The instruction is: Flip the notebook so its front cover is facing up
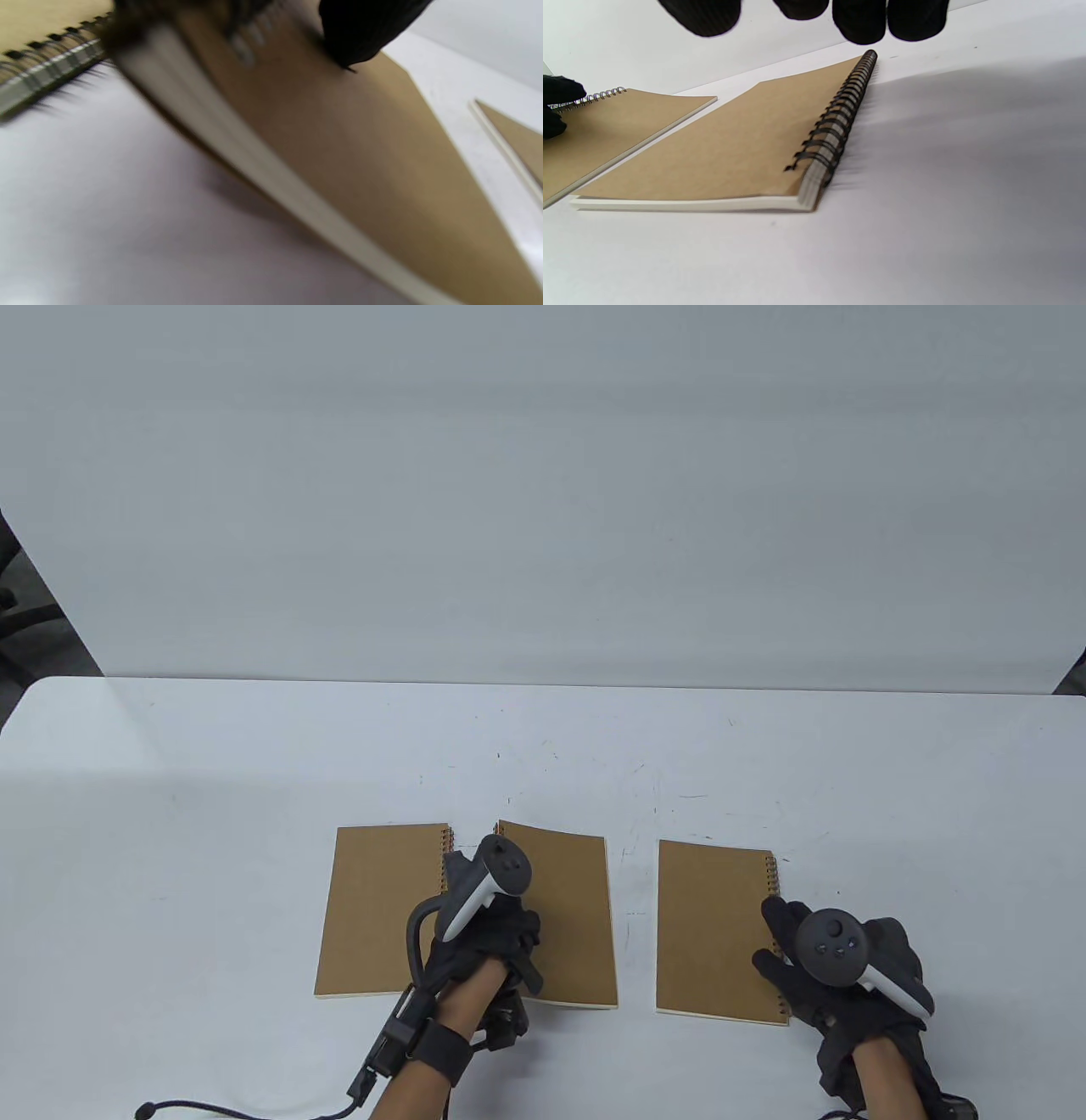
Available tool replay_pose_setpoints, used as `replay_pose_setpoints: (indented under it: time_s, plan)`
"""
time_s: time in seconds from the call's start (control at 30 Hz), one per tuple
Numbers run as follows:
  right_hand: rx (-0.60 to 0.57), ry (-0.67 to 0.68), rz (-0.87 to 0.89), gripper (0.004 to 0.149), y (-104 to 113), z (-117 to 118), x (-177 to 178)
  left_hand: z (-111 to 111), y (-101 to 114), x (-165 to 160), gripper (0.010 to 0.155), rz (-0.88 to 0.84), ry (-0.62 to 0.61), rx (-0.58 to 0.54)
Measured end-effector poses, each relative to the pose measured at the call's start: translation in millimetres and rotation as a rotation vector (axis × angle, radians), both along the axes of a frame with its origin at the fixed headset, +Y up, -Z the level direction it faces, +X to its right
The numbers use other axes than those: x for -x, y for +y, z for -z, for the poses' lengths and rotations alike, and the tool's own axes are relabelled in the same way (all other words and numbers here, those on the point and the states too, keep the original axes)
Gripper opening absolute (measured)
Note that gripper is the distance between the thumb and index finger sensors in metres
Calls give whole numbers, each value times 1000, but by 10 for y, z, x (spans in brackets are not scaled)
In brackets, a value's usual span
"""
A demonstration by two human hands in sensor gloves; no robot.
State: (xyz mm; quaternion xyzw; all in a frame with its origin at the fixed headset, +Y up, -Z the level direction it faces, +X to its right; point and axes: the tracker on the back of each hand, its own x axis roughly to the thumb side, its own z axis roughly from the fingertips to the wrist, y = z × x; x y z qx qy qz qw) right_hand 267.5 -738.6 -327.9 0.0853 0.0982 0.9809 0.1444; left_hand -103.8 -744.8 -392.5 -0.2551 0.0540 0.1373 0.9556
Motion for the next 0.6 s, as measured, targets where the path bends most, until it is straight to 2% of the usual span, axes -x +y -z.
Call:
replay_pose_setpoints:
  time_s: [0.1,0.37,0.47,0.6]
  plan:
    - [7,-2,-7,68,-6,0,2,-14,13,32,99,58,-10,22]
    - [4,4,-18,68,-13,7,12,-45,180,318,97,241,-4,-61]
    - [7,5,-20,68,-16,9,15,-38,124,444,99,293,3,-50]
    - [10,8,-23,68,-24,12,22,-7,-61,592,104,321,17,38]
